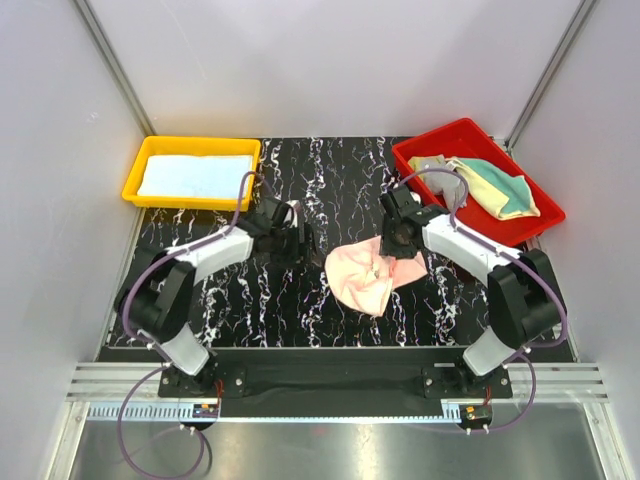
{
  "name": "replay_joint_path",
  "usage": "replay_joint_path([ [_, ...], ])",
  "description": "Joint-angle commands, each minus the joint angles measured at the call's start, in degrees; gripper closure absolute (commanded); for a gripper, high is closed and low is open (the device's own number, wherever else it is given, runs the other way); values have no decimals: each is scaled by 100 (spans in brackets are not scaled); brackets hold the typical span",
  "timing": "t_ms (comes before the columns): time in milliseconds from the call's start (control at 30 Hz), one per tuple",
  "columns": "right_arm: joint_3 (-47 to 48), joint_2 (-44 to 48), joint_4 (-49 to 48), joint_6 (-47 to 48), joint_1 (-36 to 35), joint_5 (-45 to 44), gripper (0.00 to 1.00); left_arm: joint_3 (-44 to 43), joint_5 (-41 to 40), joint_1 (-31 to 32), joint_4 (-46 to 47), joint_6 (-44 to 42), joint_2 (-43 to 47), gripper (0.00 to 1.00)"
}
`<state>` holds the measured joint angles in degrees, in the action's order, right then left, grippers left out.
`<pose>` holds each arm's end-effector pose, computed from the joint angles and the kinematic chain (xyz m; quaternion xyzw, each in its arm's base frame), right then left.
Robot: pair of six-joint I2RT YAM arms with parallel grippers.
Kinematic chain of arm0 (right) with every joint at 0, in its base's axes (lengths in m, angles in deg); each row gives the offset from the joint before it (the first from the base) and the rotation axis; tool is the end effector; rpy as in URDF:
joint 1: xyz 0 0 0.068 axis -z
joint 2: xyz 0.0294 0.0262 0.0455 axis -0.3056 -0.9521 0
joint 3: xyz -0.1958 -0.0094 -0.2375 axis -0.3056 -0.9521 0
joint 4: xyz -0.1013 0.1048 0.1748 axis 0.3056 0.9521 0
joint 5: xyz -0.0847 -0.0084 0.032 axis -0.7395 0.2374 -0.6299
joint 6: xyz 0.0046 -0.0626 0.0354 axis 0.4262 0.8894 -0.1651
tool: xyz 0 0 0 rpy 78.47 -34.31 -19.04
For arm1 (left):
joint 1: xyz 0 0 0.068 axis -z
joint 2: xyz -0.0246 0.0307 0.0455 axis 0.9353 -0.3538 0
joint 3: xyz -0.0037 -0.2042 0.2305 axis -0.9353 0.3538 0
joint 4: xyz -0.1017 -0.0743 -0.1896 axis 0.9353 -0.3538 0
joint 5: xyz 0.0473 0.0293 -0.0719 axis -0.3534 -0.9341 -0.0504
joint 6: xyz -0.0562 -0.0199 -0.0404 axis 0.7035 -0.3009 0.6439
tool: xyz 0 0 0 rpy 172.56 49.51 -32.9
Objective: Fold and stack the towels
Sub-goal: Move the towel to the center of the board, then flatten out the crumpled towel
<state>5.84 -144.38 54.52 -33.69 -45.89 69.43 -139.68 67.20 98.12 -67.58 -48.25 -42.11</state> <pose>0.2696 0.1343 0.2480 0.0227 0.9717 0.0449 0.2307 0.2584 -0.1625 0.2239 0.0193 0.9489 -0.2659 0.1688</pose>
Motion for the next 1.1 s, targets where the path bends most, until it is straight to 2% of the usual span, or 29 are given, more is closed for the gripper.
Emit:
replay_joint_path([
  [0,-182,58,-348,-23,207,-104,57,-673,138,200,478,33,-571,21],
  [100,-52,-161,-709,-84,822,633,60,-919,243,236,662,103,-1073,25],
  [167,142,-459,-736,-85,1007,741,61,-1007,409,262,820,182,-1381,32],
  [267,371,-706,-744,-137,1026,986,61,-1043,603,271,909,183,-1610,48],
  [300,336,-724,-779,-242,1026,1127,61,-1026,595,280,909,157,-1619,63],
  [400,179,-716,-850,-453,1026,1225,59,-903,516,280,883,121,-1540,83],
  [533,-85,-584,-1261,-848,1017,1567,56,-465,533,333,1154,287,-1242,93],
  [667,-218,-706,-1448,-1025,1017,1647,59,-200,560,429,1340,411,-1144,100],
  [767,-191,-821,-1500,-1095,1025,1778,61,2,420,517,1331,507,-1030,100],
  [900,-113,-646,-1702,-772,947,2006,89,389,104,692,1270,797,-496,100],
  [933,-69,-515,-1746,-657,929,2094,100,607,-37,737,1226,902,-320,100],
  [967,10,-426,-1799,-517,868,2208,100,731,-325,789,1156,1147,-118,100],
  [1033,116,-59,-1651,-121,815,2516,100,1047,-547,912,1085,1386,582,92],
  [1067,212,100,-1563,-41,788,2552,100,1118,-739,939,1050,1587,822,83],
])
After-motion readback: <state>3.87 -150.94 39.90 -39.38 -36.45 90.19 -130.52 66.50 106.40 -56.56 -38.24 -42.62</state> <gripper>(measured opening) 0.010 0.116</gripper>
